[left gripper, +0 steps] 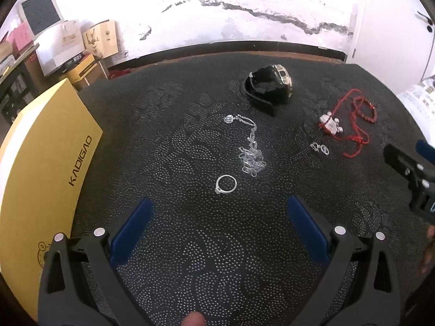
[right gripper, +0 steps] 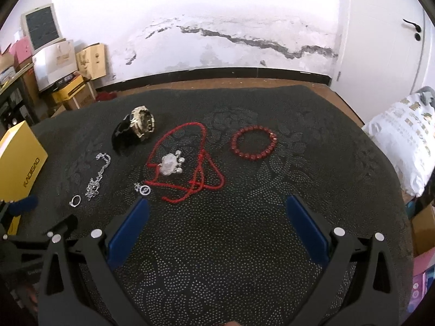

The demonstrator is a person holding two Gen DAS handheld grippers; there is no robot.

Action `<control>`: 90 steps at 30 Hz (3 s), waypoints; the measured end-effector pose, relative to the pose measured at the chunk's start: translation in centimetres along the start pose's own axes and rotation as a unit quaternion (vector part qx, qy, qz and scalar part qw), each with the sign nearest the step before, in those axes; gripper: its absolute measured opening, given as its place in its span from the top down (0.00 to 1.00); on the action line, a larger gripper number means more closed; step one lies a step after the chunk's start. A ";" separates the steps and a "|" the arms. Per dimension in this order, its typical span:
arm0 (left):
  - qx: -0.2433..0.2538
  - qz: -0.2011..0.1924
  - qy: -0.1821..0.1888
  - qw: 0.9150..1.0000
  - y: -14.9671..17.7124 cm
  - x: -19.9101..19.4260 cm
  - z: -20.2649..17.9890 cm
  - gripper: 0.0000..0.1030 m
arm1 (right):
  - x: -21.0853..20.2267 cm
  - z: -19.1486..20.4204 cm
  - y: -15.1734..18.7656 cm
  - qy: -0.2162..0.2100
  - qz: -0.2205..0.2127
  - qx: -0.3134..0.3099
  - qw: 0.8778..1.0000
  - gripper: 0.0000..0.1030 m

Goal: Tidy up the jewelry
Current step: 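Lower the left tool onto the silver ring and close it while the right tool approaches the red-cord pendant, then grasp the red-cord pendant with the right tool while the left tool holds the ring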

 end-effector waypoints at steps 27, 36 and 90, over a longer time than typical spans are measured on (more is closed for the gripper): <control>0.005 0.026 0.095 0.995 0.8 3.4 -0.6 0.08 | 2.6 0.9 -2.1 -0.122 0.032 0.025 0.992 0.05; 0.074 -0.014 0.090 0.993 0.9 3.5 -1.0 0.12 | 2.3 -0.7 -2.6 -0.121 0.028 0.056 0.991 0.05; 0.049 -0.088 0.168 0.981 -2.1 -2.0 2.4 0.83 | 9.0 3.0 -2.8 -0.072 0.045 -0.051 0.995 0.52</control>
Point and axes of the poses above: each gripper's, at about its wrist camera, not at the fingertips, and x roughly the way its jaws point, z to its left, y to its underside, the point moved 10 cm from there along x, roughly the way its jaws point
